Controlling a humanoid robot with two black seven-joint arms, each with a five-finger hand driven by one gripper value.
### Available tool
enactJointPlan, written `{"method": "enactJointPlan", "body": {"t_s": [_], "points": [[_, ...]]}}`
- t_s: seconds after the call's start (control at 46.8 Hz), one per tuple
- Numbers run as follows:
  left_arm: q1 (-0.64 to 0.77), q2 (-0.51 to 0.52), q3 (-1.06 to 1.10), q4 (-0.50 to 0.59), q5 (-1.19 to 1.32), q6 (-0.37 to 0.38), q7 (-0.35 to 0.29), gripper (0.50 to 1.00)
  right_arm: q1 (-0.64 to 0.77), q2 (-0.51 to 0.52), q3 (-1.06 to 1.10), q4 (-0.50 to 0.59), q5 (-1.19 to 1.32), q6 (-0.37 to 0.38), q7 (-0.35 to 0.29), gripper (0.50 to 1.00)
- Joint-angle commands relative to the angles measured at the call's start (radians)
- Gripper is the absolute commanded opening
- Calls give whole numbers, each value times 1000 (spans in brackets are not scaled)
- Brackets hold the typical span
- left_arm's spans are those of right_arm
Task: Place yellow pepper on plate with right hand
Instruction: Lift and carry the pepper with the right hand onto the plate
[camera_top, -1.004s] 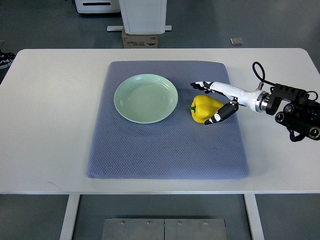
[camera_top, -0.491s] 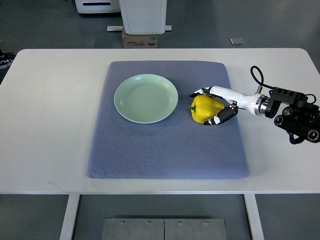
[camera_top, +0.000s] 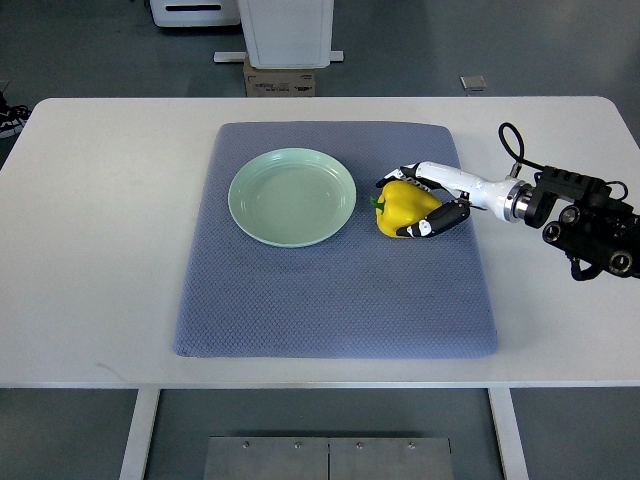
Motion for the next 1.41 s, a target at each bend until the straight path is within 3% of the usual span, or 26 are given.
{"method": "enactJointPlan", "body": {"t_s": [0.0,0.342,1.047,1.388], "points": [[0,0,0,0,0,0,0,1000,1,2,35,-3,1,2,-9,500],[2,0,0,0,0,0,0,1000,84,57,66,-3,13,8,-75,500],[0,0,0,0,0,0,0,1000,139,330,64,-58,15,-1,-277,500],[0,0,0,0,0,0,0,1000,115,332,66,-95,41,-49,-391,500]]}}
